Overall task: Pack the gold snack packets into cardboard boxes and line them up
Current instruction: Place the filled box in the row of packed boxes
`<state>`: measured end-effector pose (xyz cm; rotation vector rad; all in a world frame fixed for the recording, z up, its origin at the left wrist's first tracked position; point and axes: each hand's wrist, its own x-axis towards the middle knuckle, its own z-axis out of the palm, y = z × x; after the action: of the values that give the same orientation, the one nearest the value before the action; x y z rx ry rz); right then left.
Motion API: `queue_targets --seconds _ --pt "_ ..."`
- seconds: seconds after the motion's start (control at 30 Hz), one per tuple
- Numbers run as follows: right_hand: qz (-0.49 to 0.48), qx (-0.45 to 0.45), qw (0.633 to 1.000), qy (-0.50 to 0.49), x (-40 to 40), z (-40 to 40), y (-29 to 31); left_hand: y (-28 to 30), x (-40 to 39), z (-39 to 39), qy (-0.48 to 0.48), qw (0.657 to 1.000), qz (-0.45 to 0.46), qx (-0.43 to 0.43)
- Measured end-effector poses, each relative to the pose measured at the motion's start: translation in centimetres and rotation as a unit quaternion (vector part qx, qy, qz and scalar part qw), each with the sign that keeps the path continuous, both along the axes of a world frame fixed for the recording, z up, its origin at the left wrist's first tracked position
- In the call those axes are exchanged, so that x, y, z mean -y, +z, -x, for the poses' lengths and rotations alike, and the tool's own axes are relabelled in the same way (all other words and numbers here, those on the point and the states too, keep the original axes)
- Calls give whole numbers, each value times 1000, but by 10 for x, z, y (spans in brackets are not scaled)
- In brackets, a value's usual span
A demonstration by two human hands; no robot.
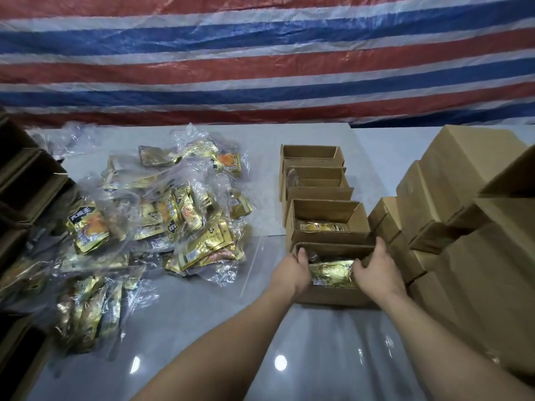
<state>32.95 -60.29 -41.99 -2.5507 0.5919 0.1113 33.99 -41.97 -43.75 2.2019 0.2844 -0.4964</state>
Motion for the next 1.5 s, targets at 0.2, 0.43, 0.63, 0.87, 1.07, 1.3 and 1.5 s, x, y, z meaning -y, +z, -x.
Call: queue_targets --seconds 0.2,0.43,0.63,0.87,1.07,1.3,1.5 --pt "32 -7 999 26 7 -39 -4 -5 6 -34 19 1000 -4 -7" --pt "22 3 999 46 4 -60 -5 -4 -2 -53 19 1000 20 16" --pt "6 16 998 57 4 -66 -4 0 -10 -56 -1 997 81 -6" --pt "-13 8 998 57 2 -68 -1 11 -32 -35 -24 992 119 -32" --pt "-32 260 965 34 -34 -4 24 4 -120 31 19 995 5 102" --pt "-98 242 964 54 -120 99 -12 0 -243 16 -48 959 -242 138" --pt "-168 163 963 133 -173 111 -27 0 -231 -34 -241 877 -370 191"
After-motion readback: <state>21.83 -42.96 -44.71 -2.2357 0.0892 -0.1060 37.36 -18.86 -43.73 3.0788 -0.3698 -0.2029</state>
